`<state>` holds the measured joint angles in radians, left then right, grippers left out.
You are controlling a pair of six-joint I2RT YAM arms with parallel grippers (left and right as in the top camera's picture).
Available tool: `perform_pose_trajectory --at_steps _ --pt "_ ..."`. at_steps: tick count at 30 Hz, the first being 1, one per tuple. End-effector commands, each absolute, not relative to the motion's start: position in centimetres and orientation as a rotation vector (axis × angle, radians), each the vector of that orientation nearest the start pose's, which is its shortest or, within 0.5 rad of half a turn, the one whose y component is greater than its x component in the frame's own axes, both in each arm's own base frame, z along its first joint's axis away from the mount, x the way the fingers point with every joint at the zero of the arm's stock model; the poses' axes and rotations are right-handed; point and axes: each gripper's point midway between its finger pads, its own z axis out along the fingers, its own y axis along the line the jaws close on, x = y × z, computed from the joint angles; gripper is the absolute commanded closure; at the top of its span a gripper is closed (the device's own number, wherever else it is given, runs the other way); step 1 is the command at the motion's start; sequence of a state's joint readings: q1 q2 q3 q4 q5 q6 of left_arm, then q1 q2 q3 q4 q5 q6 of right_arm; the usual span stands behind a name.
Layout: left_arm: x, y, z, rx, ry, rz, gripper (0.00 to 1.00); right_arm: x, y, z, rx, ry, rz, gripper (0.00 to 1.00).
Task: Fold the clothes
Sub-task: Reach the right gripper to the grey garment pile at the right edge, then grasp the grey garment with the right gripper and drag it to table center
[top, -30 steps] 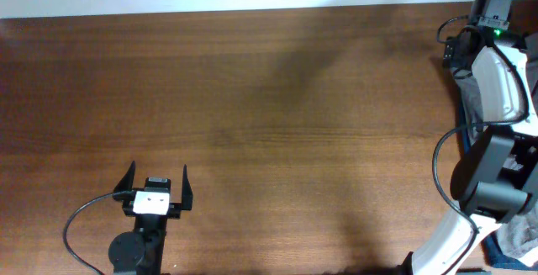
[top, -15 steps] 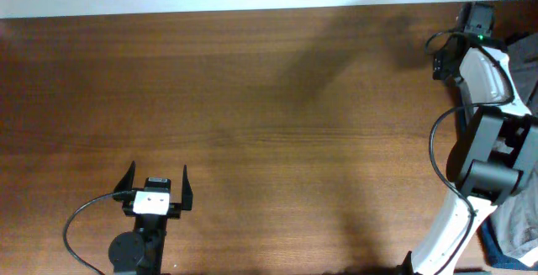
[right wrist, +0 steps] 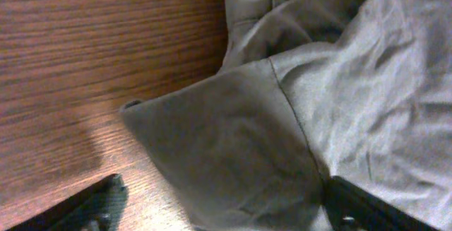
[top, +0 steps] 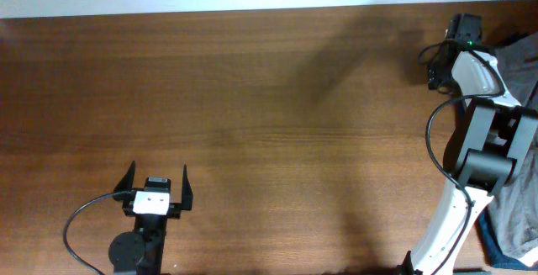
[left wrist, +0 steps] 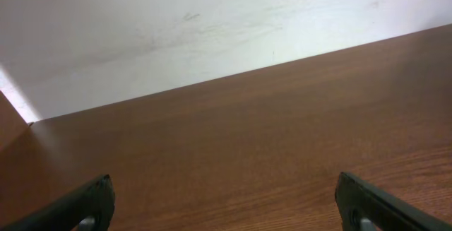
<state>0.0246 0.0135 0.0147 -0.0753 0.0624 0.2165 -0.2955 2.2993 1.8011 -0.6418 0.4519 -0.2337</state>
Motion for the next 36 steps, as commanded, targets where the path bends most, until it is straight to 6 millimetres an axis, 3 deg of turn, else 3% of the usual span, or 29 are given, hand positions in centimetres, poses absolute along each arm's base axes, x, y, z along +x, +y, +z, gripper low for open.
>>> perform_pose_trajectory --at_steps 1,8,14,16,23,28,30,34,36 --pt "24.6 -0.4 15.8 0.198 1.635 0.131 0.01 49.2 -23.8 4.1 0.256 2.717 -0.812 0.17" --pt "24.6 -0.5 15.8 0.199 1.635 0.131 0.01 49.2 -24.1 4.2 0.265 2.711 -0.814 0.52" --pt "24.6 -0.5 15.8 0.199 1.635 0.131 0.01 49.0 -25.0 5.1 0.428 2.641 -0.87 0.8" --pt "24.6 -0.5 15.8 0.199 1.635 0.131 0.01 49.3 -25.0 5.8 0.459 2.618 -0.861 0.94" --pt "24.6 -0.4 15.8 0.198 1.635 0.131 0.01 50.7 -24.3 10.1 0.547 2.554 -0.758 0.96" --pt "24.6 -0.5 15.8 0.199 1.635 0.131 0.01 52.6 -20.9 14.5 0.467 2.564 -0.534 0.96" --pt "24.6 -0.4 15.8 0.198 1.635 0.131 0.01 53.4 -18.1 16.7 0.403 2.57 -0.395 0.96" --pt "24.6 -0.4 15.8 0.198 1.635 0.131 0.01 54.3 -13.7 18.1 0.31 2.58 -0.24 0.96" --pt "24.6 -0.4 15.8 0.198 1.635 0.131 0.01 54.8 -10.3 17.8 0.233 2.6 -0.123 0.96"
